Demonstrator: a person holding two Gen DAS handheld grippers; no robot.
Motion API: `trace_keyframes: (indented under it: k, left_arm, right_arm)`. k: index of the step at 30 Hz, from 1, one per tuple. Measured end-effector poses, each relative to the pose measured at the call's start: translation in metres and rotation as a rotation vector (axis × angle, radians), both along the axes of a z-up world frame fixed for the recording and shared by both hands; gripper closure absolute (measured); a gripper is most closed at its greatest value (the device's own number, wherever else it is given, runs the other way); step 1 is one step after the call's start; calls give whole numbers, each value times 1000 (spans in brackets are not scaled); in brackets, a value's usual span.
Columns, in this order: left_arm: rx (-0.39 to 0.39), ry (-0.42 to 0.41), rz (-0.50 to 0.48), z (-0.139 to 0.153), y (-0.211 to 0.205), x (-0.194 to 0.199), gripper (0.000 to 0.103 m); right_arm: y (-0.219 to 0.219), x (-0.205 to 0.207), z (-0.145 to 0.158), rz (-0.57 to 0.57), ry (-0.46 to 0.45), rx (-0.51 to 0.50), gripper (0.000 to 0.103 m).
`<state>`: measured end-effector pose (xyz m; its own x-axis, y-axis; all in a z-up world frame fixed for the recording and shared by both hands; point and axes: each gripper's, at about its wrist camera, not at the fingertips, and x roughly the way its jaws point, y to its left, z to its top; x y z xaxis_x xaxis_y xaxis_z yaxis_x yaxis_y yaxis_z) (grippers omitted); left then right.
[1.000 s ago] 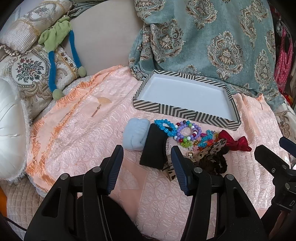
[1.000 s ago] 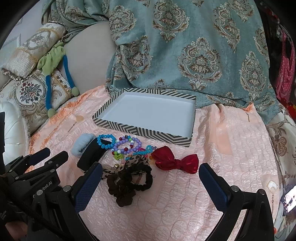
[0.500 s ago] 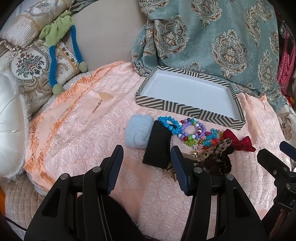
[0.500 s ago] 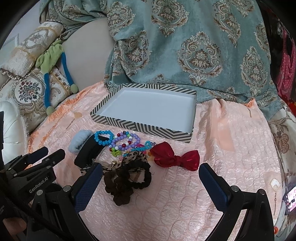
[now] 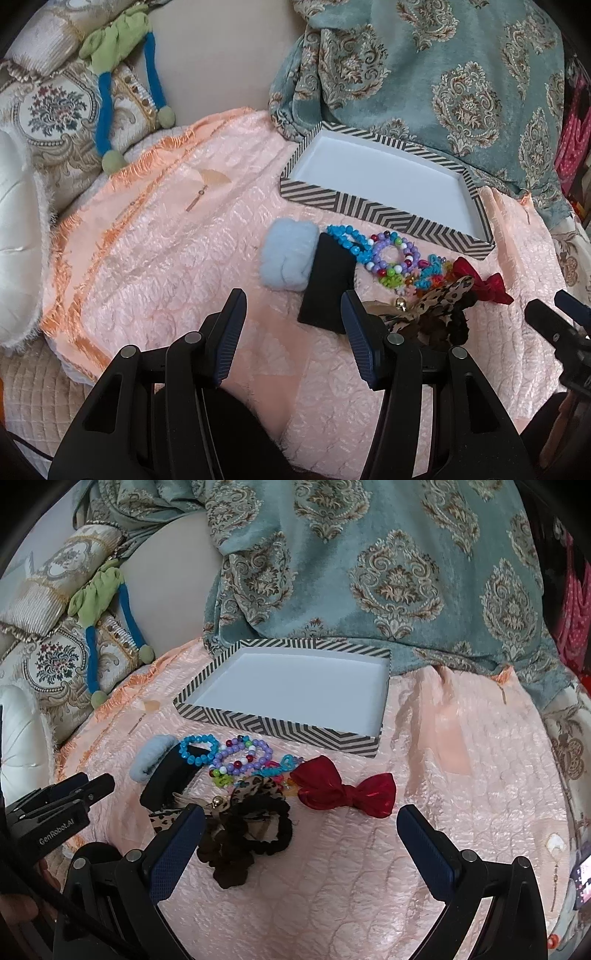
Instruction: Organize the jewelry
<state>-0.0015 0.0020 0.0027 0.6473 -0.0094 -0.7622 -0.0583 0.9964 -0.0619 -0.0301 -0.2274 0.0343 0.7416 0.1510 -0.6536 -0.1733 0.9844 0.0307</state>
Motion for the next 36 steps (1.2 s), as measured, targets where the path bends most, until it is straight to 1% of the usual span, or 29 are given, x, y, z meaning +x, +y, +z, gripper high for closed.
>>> trace_keyframes:
  k: [3,6,10,12,14,17,21,23,24,27,28,32,36]
  left_arm:
    - [-56,31,-2,-5,10,6,50]
    - [-74,37,5,-7,17,10,50]
    - [-107,52,0,-10,23,22,50]
    - [-110,63,-3,-12,25,29,50]
    - [-111,77,-5,-15,25,36,50]
    - [-132,94,-13,-21,27,47,50]
    - [-142,121,-25,-29,26,61,50]
    - [-168,137,-36,-33,27,68,50]
    - [-180,144,-36,-35,29,71,50]
    - [-213,159,-33,-38,31,78,50]
    - [-220,161,-32,-39,32,80,50]
    - [-224,165,-33,-43,33,87,50]
    - [-230,184,-44,-50,31,94,50]
  right_arm:
    - [-13,6,-4,-3,22,33,0]
    - [-25,11,-10,-10,46,48,3]
    - [-33,16,-17,-10,61,36,8]
    - [-36,19,-21,-5,64,21,12]
    - [-39,24,-27,-3,78,22,20]
    - [-42,34,-35,4,107,30,24]
    - [-40,49,-40,16,121,4,24]
    - [-41,54,-41,20,129,5,24]
    - [-43,57,-42,23,146,30,24]
    - [-54,61,-45,20,196,152,24]
    - [-57,60,-46,13,204,175,24]
    - [-62,56,-54,9,256,196,24]
    - [-64,64,-63,9,303,263,24]
